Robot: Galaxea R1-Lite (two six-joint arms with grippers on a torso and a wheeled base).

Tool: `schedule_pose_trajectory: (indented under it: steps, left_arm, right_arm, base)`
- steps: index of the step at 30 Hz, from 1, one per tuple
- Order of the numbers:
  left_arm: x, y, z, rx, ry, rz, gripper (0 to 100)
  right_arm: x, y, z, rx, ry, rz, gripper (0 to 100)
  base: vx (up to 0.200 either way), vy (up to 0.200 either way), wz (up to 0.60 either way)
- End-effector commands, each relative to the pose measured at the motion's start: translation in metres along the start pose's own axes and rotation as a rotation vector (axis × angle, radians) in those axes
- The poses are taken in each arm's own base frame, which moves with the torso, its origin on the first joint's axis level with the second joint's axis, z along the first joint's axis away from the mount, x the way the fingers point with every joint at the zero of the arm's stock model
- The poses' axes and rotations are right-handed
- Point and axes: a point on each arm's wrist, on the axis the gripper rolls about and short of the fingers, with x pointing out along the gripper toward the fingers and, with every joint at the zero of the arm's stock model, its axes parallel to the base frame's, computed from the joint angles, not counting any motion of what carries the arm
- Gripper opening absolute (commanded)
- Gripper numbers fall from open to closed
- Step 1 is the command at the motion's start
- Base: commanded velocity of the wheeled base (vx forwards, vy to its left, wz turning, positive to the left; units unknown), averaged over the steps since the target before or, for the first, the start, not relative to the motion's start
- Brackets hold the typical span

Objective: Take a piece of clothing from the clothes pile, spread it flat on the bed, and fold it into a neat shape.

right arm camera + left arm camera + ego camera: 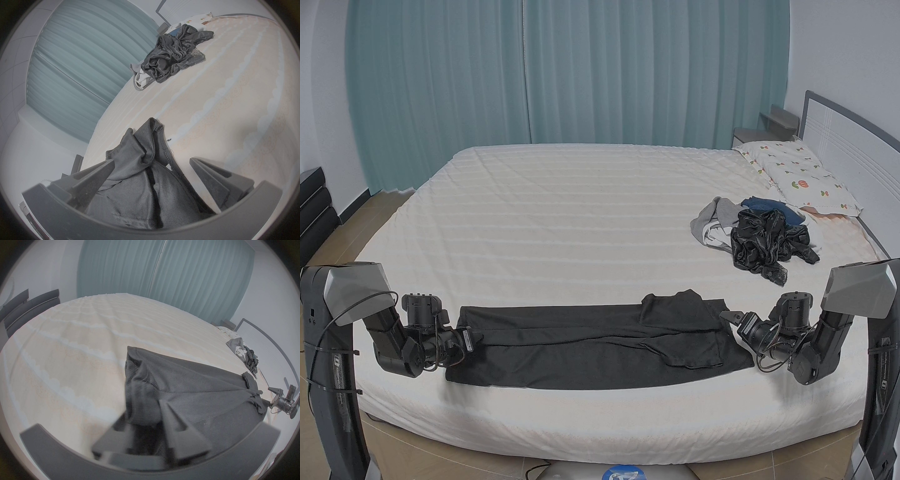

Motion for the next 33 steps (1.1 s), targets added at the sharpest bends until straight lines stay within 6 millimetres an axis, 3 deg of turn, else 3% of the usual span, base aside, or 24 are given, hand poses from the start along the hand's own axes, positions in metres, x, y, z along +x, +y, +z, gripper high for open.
schedule_pose_trajectory:
  steps: [1,24,27,33]
  left_arm:
    - [-0.002,-0.001,0.002,-0.002,-0.006,-0.002,0]
    - [0.000,0.001,0.013,-0.018,-0.089,-0.011,0]
    - [0.002,0.000,0.021,-0.049,-0.122,-0.011,0]
    - [0.002,-0.008,0.028,-0.123,-0.144,-0.037,0]
  right_arm:
    - [0.000,0.000,0.000,0.001,0.000,0.000,100]
    - [-0.002,-0.003,0.009,0.009,-0.021,0.001,100]
    - [-0.002,-0.002,0.009,0.008,-0.021,0.003,100]
    - [-0.002,-0.002,0.010,0.008,-0.025,0.004,100]
  base:
    - [0.000,0.000,0.00]
    - [0.000,0.000,0.00]
    - [-0.200,0.000,0.00]
    - [0.000,0.000,0.00]
